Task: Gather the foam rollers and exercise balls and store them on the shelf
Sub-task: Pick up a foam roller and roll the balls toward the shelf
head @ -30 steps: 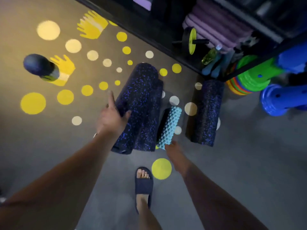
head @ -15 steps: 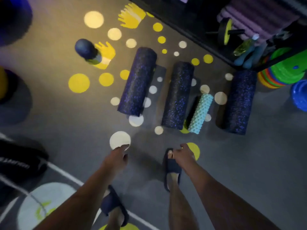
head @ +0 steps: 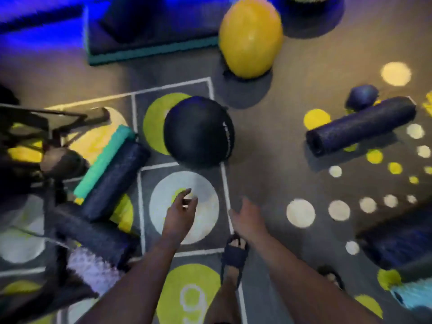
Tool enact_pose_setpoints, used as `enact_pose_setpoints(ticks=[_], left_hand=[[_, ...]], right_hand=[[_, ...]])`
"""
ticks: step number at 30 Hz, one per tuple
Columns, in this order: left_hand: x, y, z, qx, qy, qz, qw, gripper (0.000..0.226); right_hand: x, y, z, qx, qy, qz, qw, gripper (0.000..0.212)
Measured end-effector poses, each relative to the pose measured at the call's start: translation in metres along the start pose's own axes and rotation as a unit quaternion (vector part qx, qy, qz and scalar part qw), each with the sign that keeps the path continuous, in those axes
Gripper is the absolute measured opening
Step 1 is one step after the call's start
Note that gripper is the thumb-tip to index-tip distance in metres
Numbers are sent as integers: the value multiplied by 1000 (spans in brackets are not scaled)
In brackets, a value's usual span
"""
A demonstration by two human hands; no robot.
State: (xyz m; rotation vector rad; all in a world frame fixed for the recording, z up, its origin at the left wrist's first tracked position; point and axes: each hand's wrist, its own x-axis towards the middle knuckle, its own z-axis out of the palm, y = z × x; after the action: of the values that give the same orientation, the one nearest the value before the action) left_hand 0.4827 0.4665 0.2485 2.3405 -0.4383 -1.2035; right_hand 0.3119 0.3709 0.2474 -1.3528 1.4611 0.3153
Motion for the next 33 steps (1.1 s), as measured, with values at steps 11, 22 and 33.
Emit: enact_pose_setpoints(ticks=[11,22,33], left_hand=[[61,-72,-81,-155,56,-101,981,29],[247,43,-43,-232,92,-75,966,67],[327,163,42,20,5,-92,996,66]], right_hand=[[72,-117,60,-189,-3,-90,978,54],[273,-205,17,-548,-60,-377,745,81],[365,-174,-118,-507,-14,-352,787,86]])
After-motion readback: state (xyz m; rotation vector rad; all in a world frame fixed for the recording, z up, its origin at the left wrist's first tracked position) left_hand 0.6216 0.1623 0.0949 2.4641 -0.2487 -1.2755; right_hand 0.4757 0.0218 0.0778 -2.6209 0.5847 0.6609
